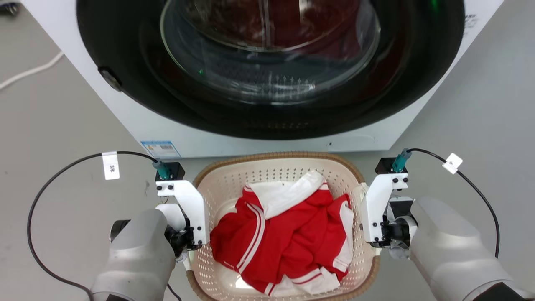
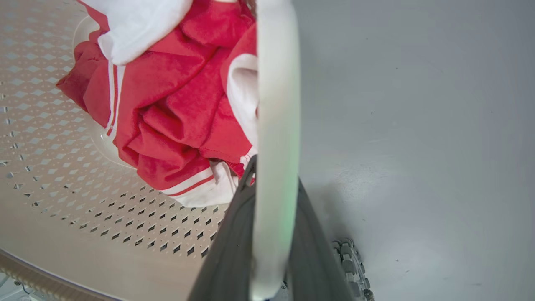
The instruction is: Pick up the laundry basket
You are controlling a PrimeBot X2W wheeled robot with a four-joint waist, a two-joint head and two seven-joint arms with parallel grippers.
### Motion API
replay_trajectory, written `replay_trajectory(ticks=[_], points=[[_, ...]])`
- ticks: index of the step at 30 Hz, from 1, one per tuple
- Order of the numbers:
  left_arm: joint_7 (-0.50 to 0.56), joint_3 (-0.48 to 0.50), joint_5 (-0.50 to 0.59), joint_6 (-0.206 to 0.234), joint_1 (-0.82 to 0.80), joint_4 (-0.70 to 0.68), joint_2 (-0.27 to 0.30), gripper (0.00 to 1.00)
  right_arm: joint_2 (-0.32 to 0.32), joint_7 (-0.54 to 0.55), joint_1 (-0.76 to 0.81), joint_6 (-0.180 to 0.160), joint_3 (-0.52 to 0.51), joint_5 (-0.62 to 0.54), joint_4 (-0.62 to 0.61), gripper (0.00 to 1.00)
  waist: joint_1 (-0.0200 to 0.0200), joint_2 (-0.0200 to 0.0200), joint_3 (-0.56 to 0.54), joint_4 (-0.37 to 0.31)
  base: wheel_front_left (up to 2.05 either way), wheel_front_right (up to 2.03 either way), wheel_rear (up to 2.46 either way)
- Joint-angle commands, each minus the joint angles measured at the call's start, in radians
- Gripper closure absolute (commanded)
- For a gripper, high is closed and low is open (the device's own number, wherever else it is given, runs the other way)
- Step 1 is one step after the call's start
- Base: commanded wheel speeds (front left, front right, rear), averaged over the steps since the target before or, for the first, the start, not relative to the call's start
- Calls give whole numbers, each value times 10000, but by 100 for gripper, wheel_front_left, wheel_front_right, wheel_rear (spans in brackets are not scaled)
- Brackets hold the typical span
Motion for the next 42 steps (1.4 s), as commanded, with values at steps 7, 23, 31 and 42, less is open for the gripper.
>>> replay_trajectory(ticks=[7,23,31,42], points=[[271,-77,-111,-41,258,-68,-296,100,174,725,183,52,44,373,101,100,1,0,-919,63,0,0,0],[1151,-242,-392,-24,1020,-79,-454,100,197,1984,616,68,100,822,260,100,1,0,-2482,44,0,0,0],[1289,-332,-379,-11,811,-77,-389,100,196,2300,664,68,75,854,299,100,1,0,-2699,34,0,0,0],[1240,-452,-446,-16,870,-77,-403,100,193,2329,794,68,187,922,312,100,1,0,-3038,25,0,0,0]])
